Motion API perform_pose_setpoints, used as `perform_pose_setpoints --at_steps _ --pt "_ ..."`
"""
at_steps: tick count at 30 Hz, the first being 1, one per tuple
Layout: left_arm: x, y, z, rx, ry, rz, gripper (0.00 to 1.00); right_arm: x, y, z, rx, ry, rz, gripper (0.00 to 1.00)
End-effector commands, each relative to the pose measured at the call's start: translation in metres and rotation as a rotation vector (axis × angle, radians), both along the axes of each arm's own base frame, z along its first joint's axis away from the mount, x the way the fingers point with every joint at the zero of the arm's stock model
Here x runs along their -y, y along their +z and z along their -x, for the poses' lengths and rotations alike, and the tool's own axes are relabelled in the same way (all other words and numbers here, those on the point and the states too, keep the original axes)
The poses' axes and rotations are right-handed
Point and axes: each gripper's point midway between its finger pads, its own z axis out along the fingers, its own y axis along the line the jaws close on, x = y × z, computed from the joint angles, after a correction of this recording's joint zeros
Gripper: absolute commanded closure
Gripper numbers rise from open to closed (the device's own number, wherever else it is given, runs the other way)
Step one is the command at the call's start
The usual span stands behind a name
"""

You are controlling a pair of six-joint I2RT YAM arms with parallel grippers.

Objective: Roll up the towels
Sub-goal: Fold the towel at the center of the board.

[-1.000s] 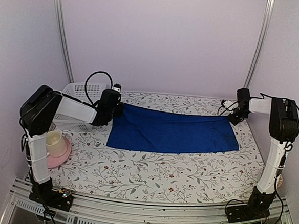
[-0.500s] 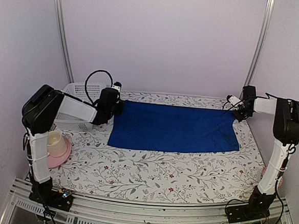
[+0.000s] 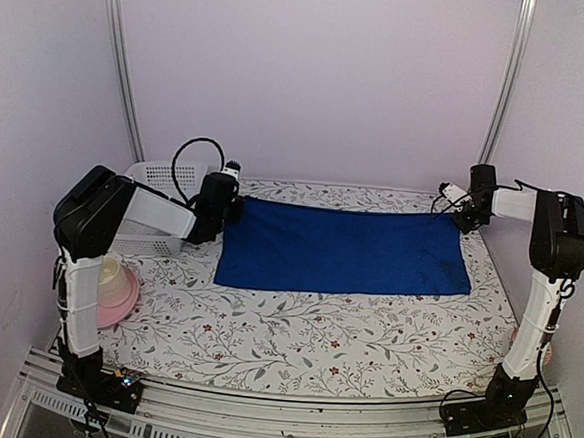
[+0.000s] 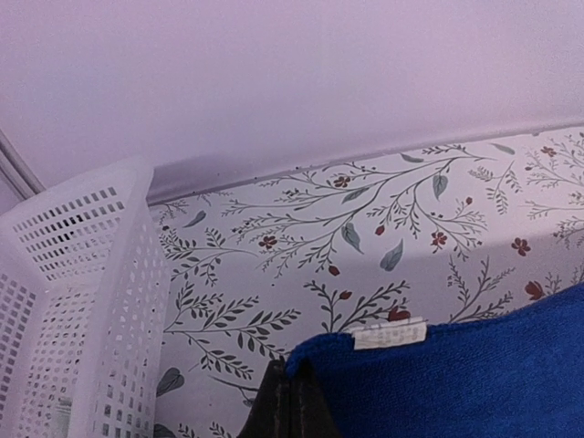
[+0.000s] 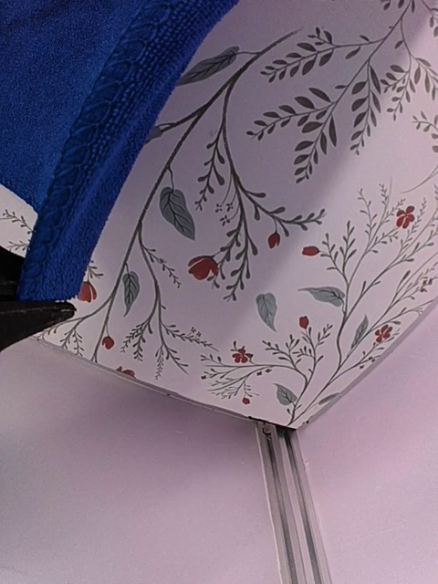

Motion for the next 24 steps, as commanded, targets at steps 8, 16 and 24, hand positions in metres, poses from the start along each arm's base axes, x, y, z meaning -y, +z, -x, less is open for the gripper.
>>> perform_pose_setpoints --at_steps 8,16,24 --pt "-0.006 0.014 0.006 0.032 -0.037 0.021 1.00 -0.008 -0.009 0.032 -0.070 0.067 0.021 0.97" --pt "-0.012 0.035 0.030 0.042 -0.066 0.063 1.00 -0.011 0.009 0.058 -0.056 0.111 0.005 0.97" --pt "-0.012 0.024 0.048 -0.016 -0.108 0.078 1.00 -0.022 -0.005 0.096 -0.121 0.195 0.001 0.97"
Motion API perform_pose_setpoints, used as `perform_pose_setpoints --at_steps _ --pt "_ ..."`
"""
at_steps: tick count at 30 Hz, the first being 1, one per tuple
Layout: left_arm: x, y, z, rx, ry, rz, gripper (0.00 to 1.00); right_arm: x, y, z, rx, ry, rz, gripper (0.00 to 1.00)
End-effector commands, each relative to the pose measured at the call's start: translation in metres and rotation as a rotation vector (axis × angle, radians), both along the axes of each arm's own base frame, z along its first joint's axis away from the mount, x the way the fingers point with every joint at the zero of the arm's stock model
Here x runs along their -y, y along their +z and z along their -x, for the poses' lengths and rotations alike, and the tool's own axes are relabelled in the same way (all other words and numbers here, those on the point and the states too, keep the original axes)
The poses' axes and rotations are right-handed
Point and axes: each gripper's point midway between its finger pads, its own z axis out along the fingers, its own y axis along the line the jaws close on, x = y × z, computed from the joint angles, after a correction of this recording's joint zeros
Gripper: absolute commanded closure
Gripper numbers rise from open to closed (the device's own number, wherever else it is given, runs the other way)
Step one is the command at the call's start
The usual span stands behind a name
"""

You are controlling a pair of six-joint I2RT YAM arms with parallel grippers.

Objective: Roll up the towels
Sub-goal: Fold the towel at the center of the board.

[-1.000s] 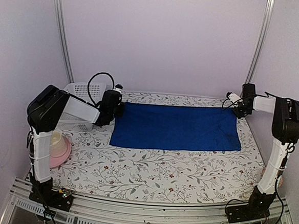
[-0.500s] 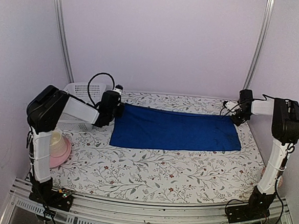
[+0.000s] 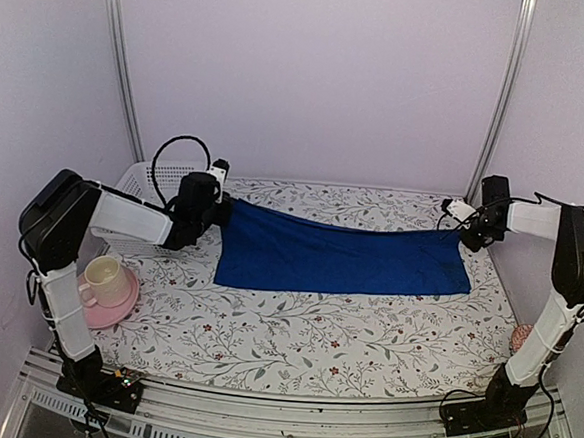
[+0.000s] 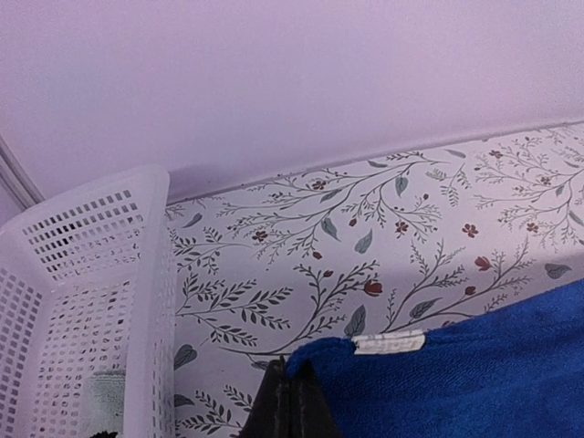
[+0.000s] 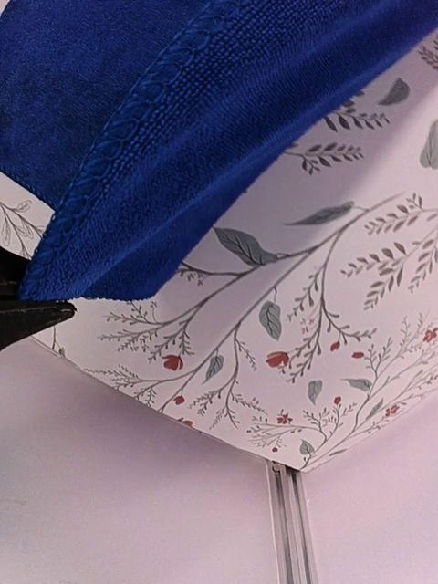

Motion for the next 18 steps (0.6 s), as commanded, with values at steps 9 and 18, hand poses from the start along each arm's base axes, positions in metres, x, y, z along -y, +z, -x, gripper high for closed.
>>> perform_pose_setpoints --at_steps 9,18 --pt "-0.008 -0.033 0.029 -0.099 -0.043 0.030 1.00 -0.001 -0.020 0.043 -0.079 0.072 -0.004 0.97" --pt "-0.007 -0.036 0.035 -0.090 -0.073 0.037 1.00 0.013 -0.022 0.056 -0.086 0.055 -0.016 0.97"
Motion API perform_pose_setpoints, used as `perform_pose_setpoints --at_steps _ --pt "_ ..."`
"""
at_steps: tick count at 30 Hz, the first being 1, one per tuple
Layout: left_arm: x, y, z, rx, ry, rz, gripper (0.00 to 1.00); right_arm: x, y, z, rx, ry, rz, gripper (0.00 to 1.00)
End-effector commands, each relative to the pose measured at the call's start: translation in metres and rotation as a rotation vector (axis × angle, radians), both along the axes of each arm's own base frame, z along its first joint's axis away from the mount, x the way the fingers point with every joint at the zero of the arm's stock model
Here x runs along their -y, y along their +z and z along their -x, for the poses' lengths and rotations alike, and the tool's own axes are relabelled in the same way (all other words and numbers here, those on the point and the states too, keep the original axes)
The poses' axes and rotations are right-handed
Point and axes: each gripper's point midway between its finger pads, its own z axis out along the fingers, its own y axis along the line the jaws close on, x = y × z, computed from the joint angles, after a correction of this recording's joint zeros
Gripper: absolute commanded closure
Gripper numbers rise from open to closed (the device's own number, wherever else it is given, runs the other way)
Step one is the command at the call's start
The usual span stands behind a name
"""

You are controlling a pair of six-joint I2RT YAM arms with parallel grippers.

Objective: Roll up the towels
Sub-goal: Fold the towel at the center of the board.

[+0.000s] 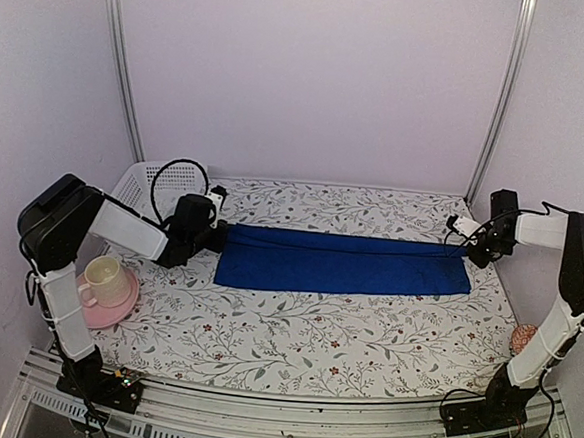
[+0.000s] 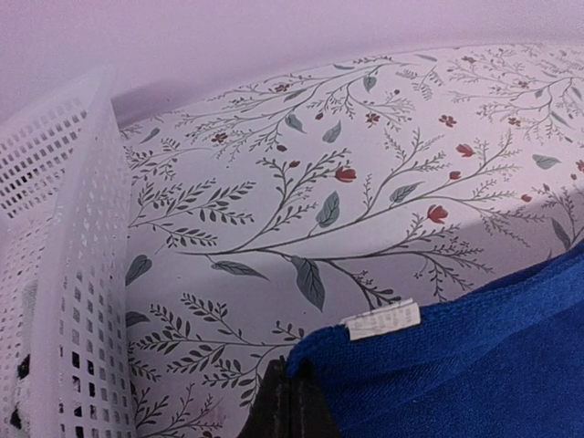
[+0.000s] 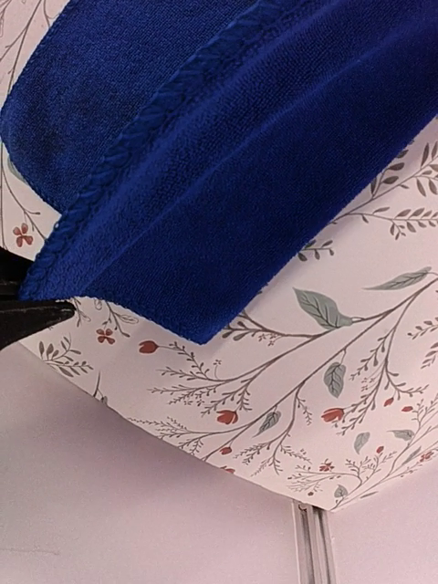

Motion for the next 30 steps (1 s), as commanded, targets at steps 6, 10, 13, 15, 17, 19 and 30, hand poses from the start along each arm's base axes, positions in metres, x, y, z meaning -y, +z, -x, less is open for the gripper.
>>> perform_pose_setpoints --at_steps 6,10,13,15,17,19,30 --pt "0.004 0.026 0.012 0.055 -0.070 0.067 1.00 -0.007 -0.009 0.031 -0.031 0.078 -0.017 0.97" --pt "0.011 0.023 0.026 0.033 -0.137 0.093 1.00 -0.009 -0.014 0.038 -0.043 0.091 -0.016 0.97" --pt "0.020 0.016 0.037 0.002 -0.185 0.096 1.00 -0.009 -0.017 0.041 -0.052 0.090 -0.017 0.98" --pt "0.023 0.010 0.043 -0.019 -0.197 0.080 1.00 -0.009 -0.017 0.043 -0.053 0.093 -0.018 0.98" --pt "0.021 0.004 0.048 -0.035 -0.189 0.062 1.00 -0.010 -0.019 0.045 -0.059 0.098 -0.013 0.98" --pt "0.019 0.000 0.051 -0.043 -0.180 0.060 1.00 -0.009 -0.022 0.049 -0.067 0.103 -0.005 0.98" --pt "0.015 0.004 0.061 -0.041 -0.163 0.081 1.00 -0.010 -0.014 0.055 -0.045 0.120 0.007 0.97"
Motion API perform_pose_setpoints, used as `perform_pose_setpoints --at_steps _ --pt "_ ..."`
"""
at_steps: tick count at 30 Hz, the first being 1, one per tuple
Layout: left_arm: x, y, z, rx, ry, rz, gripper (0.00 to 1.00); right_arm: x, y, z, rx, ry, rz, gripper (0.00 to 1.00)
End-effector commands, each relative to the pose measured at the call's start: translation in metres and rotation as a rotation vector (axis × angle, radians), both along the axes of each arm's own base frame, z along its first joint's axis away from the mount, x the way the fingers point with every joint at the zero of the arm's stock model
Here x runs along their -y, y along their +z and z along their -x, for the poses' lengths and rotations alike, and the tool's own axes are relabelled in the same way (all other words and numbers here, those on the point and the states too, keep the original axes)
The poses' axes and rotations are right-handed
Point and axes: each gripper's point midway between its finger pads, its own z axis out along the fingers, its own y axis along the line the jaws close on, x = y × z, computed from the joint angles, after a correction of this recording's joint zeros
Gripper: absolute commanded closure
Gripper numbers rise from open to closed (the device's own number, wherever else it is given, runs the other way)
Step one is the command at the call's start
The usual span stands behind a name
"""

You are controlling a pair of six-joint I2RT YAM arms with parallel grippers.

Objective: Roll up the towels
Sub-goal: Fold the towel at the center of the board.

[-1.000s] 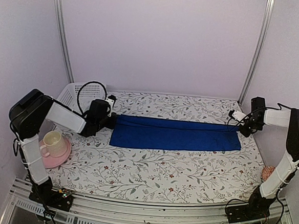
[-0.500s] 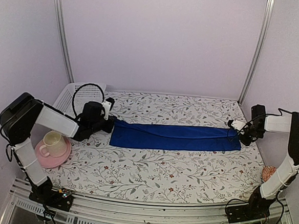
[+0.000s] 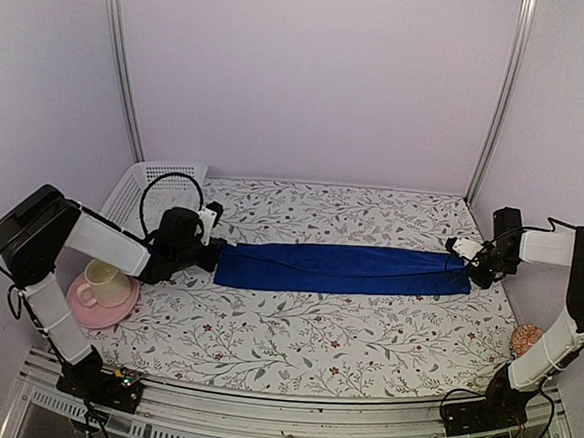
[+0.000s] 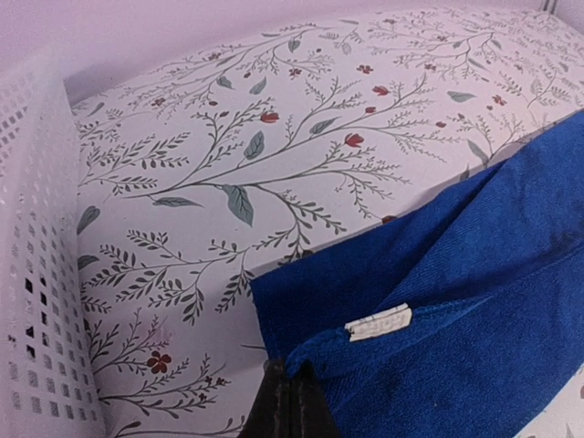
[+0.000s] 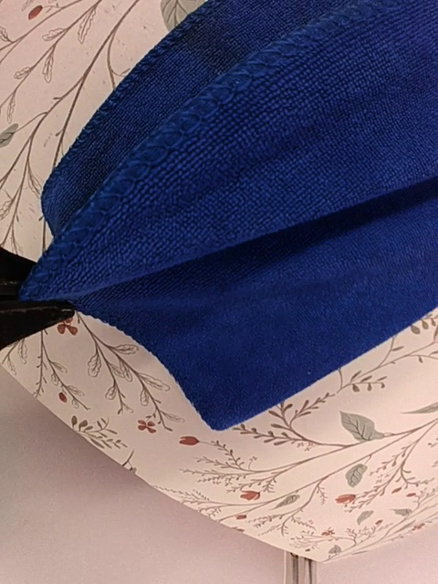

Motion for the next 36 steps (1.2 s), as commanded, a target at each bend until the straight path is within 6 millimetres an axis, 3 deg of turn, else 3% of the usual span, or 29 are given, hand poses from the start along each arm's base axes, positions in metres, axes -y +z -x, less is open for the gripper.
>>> perform_pose_setpoints --at_steps 1,5,17,28,36 --pt "0.000 0.017 0.006 0.035 0.009 0.029 1.00 0.001 0.013 0.000 0.038 0.010 -0.001 0.98" --pt "-0.002 0.018 0.011 0.037 0.012 0.040 1.00 0.002 0.017 0.000 0.045 0.004 -0.010 0.98" --pt "-0.002 0.013 0.021 0.001 -0.008 0.050 1.00 0.002 0.000 0.018 -0.001 0.041 -0.001 0.98" --pt "0.008 0.001 0.030 -0.045 -0.041 0.051 1.00 0.001 -0.006 0.023 -0.016 0.052 0.006 0.98" --pt "-0.007 0.010 0.029 -0.005 0.043 0.063 1.00 -0.001 0.005 0.017 0.017 0.051 -0.008 0.98"
